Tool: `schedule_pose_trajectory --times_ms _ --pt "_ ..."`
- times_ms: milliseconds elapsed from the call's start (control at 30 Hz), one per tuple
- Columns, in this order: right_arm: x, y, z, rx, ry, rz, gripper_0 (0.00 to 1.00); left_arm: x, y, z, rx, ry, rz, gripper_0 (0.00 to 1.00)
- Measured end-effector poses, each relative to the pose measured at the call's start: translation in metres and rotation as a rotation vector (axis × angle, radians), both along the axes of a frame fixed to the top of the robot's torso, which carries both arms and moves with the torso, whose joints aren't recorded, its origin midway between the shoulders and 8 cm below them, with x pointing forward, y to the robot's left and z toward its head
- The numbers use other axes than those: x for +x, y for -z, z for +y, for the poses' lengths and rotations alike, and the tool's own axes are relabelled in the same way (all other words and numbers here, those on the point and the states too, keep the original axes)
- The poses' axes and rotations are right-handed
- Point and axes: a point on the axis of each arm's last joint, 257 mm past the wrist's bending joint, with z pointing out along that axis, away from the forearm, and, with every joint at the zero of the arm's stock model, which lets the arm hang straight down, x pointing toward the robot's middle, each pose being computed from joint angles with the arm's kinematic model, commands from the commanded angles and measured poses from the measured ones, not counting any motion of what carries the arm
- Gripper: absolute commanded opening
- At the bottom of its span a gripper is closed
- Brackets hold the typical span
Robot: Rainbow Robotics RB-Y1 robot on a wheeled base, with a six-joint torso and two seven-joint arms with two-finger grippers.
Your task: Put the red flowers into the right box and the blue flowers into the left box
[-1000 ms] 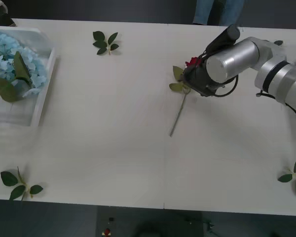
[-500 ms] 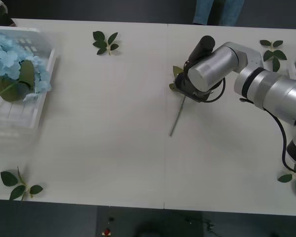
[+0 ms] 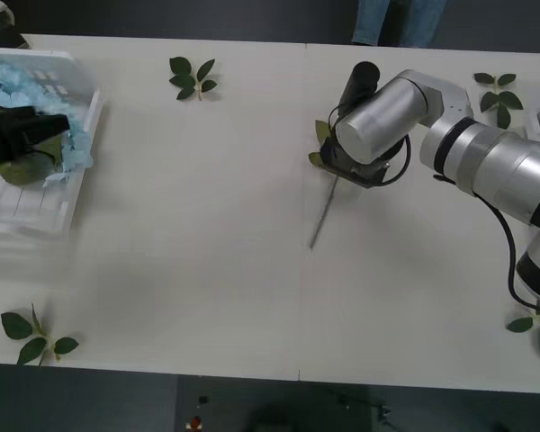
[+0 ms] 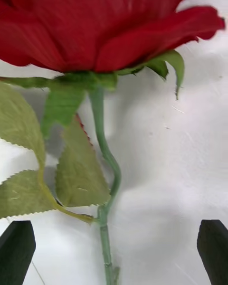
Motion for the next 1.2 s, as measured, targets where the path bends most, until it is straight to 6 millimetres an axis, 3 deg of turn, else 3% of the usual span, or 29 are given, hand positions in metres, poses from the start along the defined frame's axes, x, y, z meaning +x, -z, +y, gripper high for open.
schedule_pose_trajectory --times_ms 267,367,400,600,633,700,733,767,800,1200 --pt "-0.007 0.007 0.006 -0.018 -0.004 0.025 1.00 0.004 0.027 -0.096 0.063 0.188 0.049 0.79" --pt "-0.011 0.012 0.010 -0.011 -0.004 0.040 1.00 0.002 0.038 -0.121 0.068 0.238 0.073 1.00" --pt "-0.013 0.015 0.012 -0.010 -0.007 0.042 1.00 0.000 0.042 -0.129 0.061 0.255 0.081 1.00" --pt "-0.017 0.027 0.009 -0.055 -0.041 0.042 1.00 -0.039 0.072 -0.169 0.022 0.453 0.156 1.00" --pt "-0.017 0.027 0.009 -0.056 -0.042 0.042 0.97 -0.047 0.072 -0.175 0.007 0.496 0.153 1.00" --pt "-0.017 0.026 0.009 -0.052 -0.041 0.042 0.60 -0.058 0.068 -0.182 -0.027 0.557 0.139 1.00" --pt "-0.017 0.026 0.011 -0.046 -0.039 0.044 0.51 -0.061 0.067 -0.182 -0.034 0.570 0.136 1.00" --pt "-0.018 0.026 0.012 -0.040 -0.037 0.046 0.18 -0.063 0.065 -0.182 -0.033 0.584 0.128 1.00" --pt "-0.018 0.025 0.012 -0.036 -0.036 0.047 0.00 -0.066 0.062 -0.182 -0.028 0.600 0.117 1.00" --pt "-0.018 0.025 0.013 -0.027 -0.032 0.050 0.00 -0.112 0.044 -0.186 -0.065 0.788 0.065 1.00"
